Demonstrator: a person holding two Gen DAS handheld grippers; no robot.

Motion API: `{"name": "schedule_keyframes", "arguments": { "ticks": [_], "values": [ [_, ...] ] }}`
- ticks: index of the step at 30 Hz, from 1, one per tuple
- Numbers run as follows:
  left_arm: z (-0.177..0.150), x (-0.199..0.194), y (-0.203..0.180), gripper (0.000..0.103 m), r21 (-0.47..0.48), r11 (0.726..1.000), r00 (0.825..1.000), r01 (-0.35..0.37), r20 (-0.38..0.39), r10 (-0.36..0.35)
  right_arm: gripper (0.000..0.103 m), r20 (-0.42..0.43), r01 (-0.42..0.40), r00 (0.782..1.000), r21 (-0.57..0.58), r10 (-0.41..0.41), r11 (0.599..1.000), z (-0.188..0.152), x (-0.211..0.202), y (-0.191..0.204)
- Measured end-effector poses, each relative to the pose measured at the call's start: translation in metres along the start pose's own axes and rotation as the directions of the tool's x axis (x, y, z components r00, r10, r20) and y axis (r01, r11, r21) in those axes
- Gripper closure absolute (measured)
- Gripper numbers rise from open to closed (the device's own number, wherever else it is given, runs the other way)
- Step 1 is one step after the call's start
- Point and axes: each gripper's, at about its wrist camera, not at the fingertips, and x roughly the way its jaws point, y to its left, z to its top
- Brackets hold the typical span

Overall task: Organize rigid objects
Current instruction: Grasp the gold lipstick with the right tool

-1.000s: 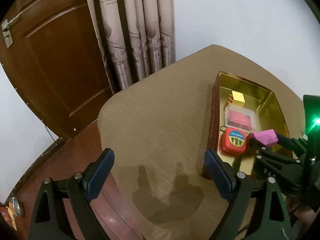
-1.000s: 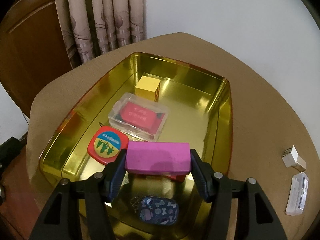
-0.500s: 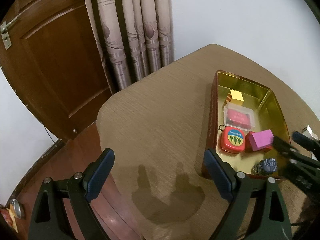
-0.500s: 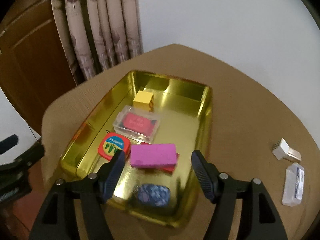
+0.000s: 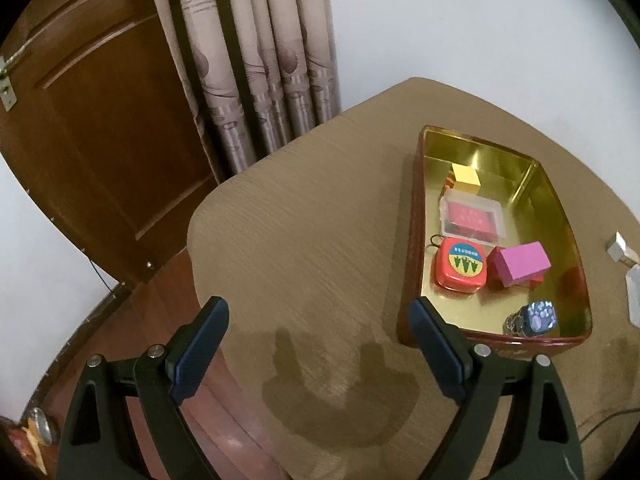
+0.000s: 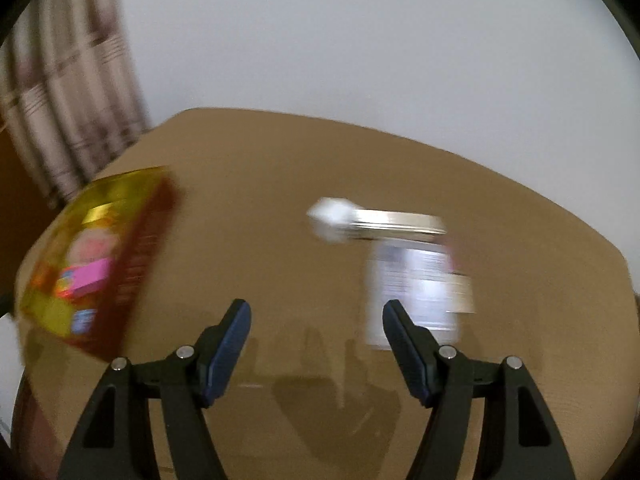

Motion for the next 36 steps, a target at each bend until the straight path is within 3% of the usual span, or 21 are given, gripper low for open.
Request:
{"name": "schedule_keyframes", "arguments": {
  "ticks": [4, 10, 19, 20, 23, 27, 32, 34, 36],
  "values": [
    [0.001, -0.002, -0.006, 0.013, 0.015, 1.0, 1.0, 0.008, 0.022, -0.009, 0.033, -0.011, 0.067, 0.998, 0.105, -0.066, 0.992, 0.0, 0.017, -0.065],
    [-0.001, -0.004, -0.009, 0.013, 0.025, 0.999, 0.998, 0.022, 0.055, -0.023, 0.033, -0.039, 0.098, 0.995, 0.149, -0.094, 0.984, -0.004, 0.051, -0.109],
    [-0.005, -0.008, -0.021, 0.013, 0.048, 0.999, 0.995, 0.025, 0.098, -0.029, 0.032, -0.022, -0.059, 0.998, 0.092, 0.061, 0.994, -0.011, 0.078, -0.096],
    [-0.006, -0.009, -0.023, 0.013, 0.053, 0.998, 0.995, 0.02, 0.098, -0.025, 0.032, -0.042, -0.057, 0.997, 0.075, 0.061, 0.996, -0.011, 0.083, -0.092],
    [-0.007, -0.012, -0.03, 0.013, 0.078, 0.997, 0.994, 0.009, 0.109, -0.018, 0.032, -0.008, 0.052, 0.999, 0.014, -0.052, 0.999, -0.008, 0.088, -0.081],
    [-0.005, -0.018, -0.045, 0.013, 0.132, 0.991, 0.994, 0.017, 0.109, -0.031, 0.032, -0.004, 0.026, 1.0, 0.087, -0.026, 0.996, -0.001, 0.101, -0.1],
    [0.0, -0.03, -0.082, 0.013, 0.217, 0.974, 0.988, 0.064, 0.122, -0.092, 0.034, -0.003, 0.049, 0.999, 0.062, -0.049, 0.997, -0.003, 0.1, -0.107],
    [0.001, -0.033, -0.105, 0.013, 0.266, 0.96, 0.984, 0.084, 0.13, -0.123, 0.056, 0.008, 0.034, 0.999, 0.046, -0.034, 0.998, -0.004, 0.097, -0.103],
    [0.001, -0.036, -0.126, 0.013, 0.312, 0.946, 0.98, 0.09, 0.143, -0.141, 0.065, 0.009, 0.03, 1.0, 0.031, -0.03, 0.999, -0.005, 0.096, -0.096]
  ]
}}
